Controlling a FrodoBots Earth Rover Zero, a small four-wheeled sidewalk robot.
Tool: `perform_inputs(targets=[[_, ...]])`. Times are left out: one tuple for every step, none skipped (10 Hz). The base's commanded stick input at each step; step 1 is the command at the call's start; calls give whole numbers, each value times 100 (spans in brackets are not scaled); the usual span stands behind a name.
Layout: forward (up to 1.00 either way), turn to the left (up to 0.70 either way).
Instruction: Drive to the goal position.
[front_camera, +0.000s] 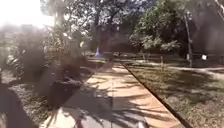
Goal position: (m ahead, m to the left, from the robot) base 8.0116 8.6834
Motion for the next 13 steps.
perform_inputs(targets=[[50, -18], [50, -43], [50, -48], [50, -50], [50, -44], [50, -23], [50, 0], [50, 0], [50, 0], [50, 0], [50, 0], [50, 0], [50, 0]])
